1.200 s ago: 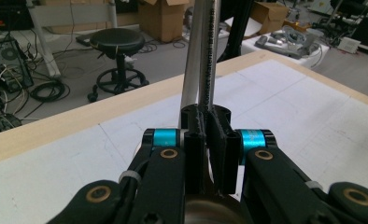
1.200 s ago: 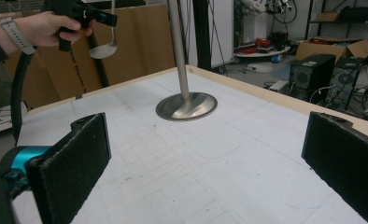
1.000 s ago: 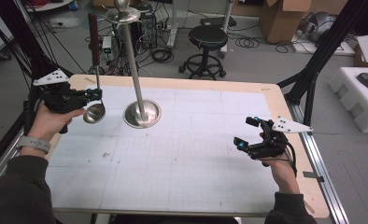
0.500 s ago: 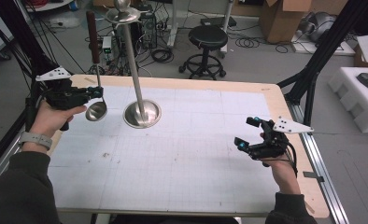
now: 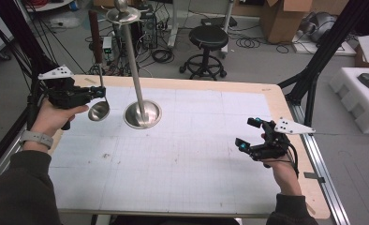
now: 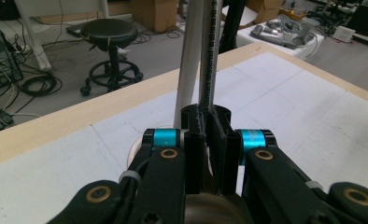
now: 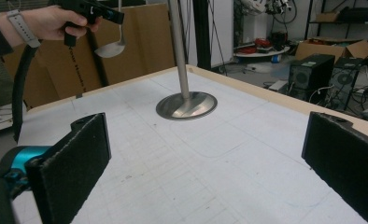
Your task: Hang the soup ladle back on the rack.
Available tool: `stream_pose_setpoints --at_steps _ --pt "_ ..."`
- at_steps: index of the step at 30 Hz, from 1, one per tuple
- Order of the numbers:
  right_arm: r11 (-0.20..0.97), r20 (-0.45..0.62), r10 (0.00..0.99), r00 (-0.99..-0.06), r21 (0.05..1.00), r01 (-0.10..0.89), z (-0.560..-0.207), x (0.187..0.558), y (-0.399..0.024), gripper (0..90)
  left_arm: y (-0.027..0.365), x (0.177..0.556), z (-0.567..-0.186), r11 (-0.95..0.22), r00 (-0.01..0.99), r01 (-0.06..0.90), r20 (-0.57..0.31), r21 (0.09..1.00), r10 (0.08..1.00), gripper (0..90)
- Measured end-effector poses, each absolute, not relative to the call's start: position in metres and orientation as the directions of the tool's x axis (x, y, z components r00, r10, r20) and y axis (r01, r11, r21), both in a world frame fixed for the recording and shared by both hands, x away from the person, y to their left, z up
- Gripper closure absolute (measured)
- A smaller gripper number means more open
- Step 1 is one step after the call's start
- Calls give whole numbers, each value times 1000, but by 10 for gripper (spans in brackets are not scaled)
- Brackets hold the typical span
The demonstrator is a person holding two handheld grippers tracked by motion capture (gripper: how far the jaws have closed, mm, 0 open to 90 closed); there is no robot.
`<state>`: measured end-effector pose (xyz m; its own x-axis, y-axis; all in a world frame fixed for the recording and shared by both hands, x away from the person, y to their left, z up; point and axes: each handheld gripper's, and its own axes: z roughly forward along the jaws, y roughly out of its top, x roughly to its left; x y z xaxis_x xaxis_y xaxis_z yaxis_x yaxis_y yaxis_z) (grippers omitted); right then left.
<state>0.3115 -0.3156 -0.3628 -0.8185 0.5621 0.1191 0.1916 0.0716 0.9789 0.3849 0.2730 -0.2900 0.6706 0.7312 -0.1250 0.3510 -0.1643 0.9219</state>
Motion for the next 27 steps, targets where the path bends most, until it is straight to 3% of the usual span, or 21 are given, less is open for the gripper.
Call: stream_pose_setpoints --at_steps 27 --pt "69 117 559 -821 980 186 -362 311 -316 0 257 394 -295 -192 667 385 -129 903 734 843"
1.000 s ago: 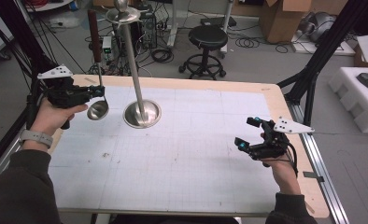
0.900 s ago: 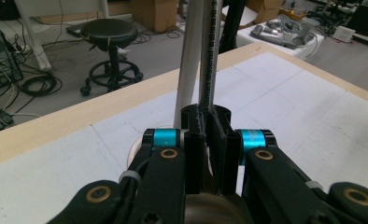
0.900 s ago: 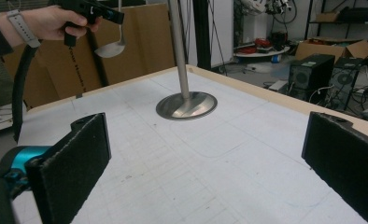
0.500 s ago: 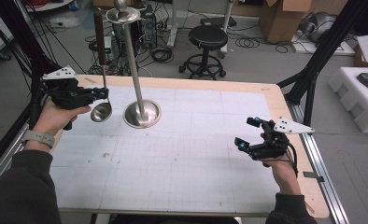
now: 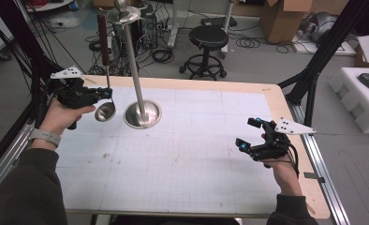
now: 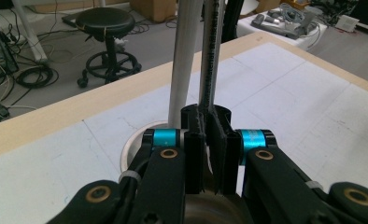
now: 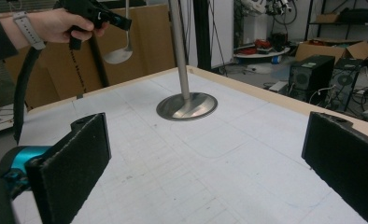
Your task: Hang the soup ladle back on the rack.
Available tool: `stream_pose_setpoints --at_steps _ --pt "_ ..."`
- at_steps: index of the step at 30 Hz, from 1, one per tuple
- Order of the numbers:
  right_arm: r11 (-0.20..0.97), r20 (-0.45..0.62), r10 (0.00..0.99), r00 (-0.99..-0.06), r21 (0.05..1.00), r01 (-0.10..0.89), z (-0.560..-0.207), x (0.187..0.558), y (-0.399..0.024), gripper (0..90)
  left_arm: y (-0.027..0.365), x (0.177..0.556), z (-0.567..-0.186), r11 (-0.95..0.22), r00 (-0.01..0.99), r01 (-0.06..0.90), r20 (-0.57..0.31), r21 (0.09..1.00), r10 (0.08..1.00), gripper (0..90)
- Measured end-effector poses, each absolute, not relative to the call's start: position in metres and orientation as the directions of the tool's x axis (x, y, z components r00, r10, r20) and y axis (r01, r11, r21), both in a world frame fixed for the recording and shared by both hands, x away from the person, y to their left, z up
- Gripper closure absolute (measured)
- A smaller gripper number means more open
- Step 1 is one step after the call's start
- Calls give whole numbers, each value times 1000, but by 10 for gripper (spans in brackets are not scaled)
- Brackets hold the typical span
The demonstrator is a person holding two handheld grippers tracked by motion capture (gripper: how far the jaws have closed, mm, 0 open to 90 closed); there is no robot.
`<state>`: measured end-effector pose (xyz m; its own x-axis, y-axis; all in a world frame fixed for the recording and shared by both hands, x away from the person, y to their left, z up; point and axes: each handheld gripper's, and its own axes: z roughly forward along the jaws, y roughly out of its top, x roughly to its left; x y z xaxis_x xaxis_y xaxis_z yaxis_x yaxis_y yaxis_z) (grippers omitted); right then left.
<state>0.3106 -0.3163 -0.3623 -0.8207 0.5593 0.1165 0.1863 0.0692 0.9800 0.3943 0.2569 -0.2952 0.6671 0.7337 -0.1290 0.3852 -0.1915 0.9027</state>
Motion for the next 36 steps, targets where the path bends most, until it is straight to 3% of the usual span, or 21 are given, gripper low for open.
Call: stream_pose_setpoints --at_steps 6,11,20,23,31,36 --pt "67 120 558 -821 980 189 -362 310 -316 0 253 395 -294 -197 673 359 -106 912 732 822" --pt "67 120 559 -821 980 188 -362 310 -317 0 255 391 -291 -179 658 304 -70 936 750 627" --pt "68 117 562 -819 980 187 -363 310 -317 0 266 383 -286 -138 654 278 -82 951 752 573" --pt "70 118 562 -819 980 189 -363 310 -317 0 266 379 -286 -134 661 259 -74 957 747 511" --pt "70 118 560 -820 980 188 -363 309 -316 0 270 359 -288 -92 689 157 -43 983 724 281" --pt "63 123 560 -819 980 191 -362 309 -317 0 272 343 -289 -55 708 127 -52 990 704 34"
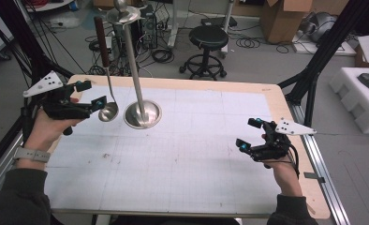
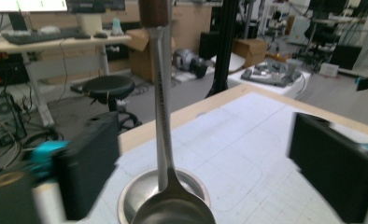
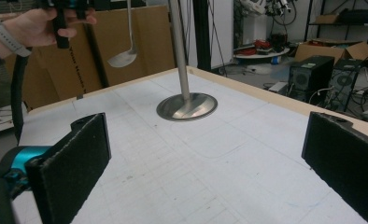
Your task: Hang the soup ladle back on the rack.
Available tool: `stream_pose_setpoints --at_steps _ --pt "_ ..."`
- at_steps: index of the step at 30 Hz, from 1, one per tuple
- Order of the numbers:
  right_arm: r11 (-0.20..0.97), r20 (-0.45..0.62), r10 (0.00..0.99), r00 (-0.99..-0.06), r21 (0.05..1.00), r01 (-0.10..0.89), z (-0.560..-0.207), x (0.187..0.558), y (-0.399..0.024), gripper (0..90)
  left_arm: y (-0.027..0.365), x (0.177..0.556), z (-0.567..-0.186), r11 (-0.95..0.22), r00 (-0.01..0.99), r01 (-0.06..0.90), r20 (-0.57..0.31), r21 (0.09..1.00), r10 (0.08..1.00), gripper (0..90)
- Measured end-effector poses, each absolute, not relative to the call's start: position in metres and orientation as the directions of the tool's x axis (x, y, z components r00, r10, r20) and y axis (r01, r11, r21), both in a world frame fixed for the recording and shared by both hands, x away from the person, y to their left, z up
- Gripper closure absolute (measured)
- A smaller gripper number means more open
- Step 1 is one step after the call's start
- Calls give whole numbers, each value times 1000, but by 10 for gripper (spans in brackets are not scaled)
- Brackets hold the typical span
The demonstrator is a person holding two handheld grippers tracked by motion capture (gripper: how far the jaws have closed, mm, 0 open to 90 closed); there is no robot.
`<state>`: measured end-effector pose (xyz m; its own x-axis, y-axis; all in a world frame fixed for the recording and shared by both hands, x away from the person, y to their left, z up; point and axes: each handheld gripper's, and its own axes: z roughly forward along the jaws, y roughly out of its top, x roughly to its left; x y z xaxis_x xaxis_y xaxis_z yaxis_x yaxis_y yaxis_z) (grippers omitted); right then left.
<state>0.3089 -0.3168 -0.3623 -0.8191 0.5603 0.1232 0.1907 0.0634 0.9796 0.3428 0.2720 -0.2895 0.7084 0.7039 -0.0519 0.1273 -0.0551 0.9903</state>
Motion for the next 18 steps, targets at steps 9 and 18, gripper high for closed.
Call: stream_pose_setpoints --at_steps 9,18 --pt "64 121 565 -816 980 190 -362 310 -318 0 279 320 -313 28 669 85 -78 996 739 17" --pt "57 121 571 -812 981 187 -362 308 -321 0 271 300 -352 60 663 92 -106 994 741 17"
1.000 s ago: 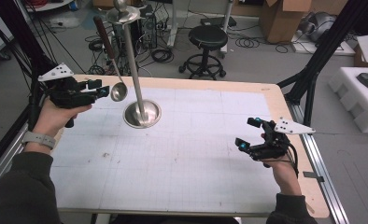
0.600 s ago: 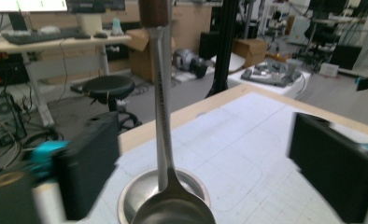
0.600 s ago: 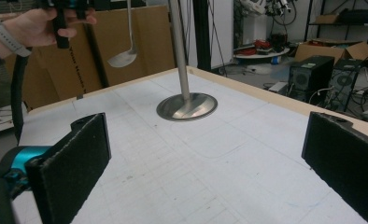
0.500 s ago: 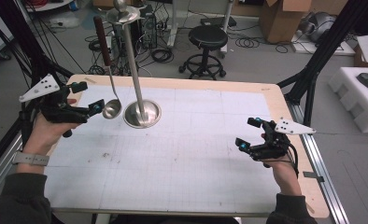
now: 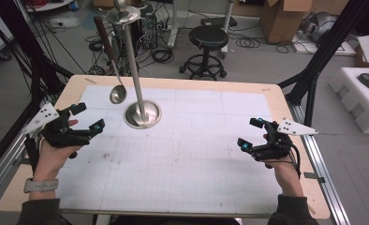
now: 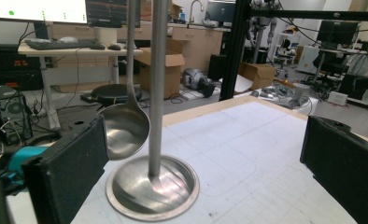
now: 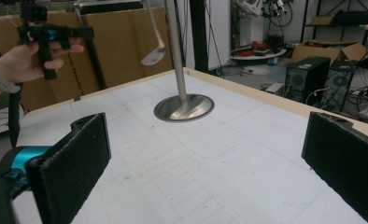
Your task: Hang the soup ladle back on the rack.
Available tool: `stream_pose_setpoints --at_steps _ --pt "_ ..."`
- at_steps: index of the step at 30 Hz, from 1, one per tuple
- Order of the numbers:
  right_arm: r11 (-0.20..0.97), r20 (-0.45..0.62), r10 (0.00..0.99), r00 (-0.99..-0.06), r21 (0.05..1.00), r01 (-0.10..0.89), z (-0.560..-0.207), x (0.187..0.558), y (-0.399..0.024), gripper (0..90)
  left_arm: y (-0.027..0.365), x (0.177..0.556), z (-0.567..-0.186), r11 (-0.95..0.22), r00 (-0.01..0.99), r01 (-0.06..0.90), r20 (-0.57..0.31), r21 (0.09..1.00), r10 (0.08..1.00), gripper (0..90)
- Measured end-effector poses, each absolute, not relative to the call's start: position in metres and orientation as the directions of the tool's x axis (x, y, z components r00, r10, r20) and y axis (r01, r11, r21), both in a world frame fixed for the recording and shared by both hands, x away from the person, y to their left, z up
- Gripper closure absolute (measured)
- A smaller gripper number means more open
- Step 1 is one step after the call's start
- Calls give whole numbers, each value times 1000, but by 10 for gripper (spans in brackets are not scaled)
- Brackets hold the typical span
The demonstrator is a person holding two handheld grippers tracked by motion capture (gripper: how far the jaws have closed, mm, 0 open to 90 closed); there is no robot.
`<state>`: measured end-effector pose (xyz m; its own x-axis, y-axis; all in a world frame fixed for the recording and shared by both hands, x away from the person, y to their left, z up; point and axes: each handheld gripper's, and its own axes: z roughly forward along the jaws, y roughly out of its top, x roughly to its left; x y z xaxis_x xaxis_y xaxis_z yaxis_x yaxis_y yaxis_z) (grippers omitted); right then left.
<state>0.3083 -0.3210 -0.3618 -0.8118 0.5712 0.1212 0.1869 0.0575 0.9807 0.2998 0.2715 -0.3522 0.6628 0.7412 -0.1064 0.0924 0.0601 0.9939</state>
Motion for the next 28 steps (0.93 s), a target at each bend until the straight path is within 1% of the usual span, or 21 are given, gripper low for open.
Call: stream_pose_setpoints --at_steps 3,5,8,11,14,17,23,28 --pt "58 119 575 -809 981 186 -362 308 -321 0 267 299 -365 49 661 85 -93 995 745 17" --pt "58 118 579 -806 981 185 -362 308 -322 0 266 302 -368 30 647 131 -108 991 755 17" --pt "72 101 586 -804 982 176 -362 308 -323 0 268 300 -369 42 641 115 -106 992 761 17" --pt "76 105 595 -797 980 186 -364 307 -325 0 270 295 -369 32 626 114 -97 993 774 17" --pt "73 105 604 -790 980 186 -364 305 -327 0 272 289 -369 31 630 87 -79 996 773 17" --pt "73 101 606 -789 981 182 -364 304 -328 0 272 286 -369 37 626 85 -82 996 775 17" --pt "86 102 608 -788 978 193 -368 299 -327 0 268 283 -371 22 621 66 -59 998 781 17" --pt "73 118 608 -785 976 204 -374 293 -328 0 266 278 -370 -2 618 66 -40 998 785 17"
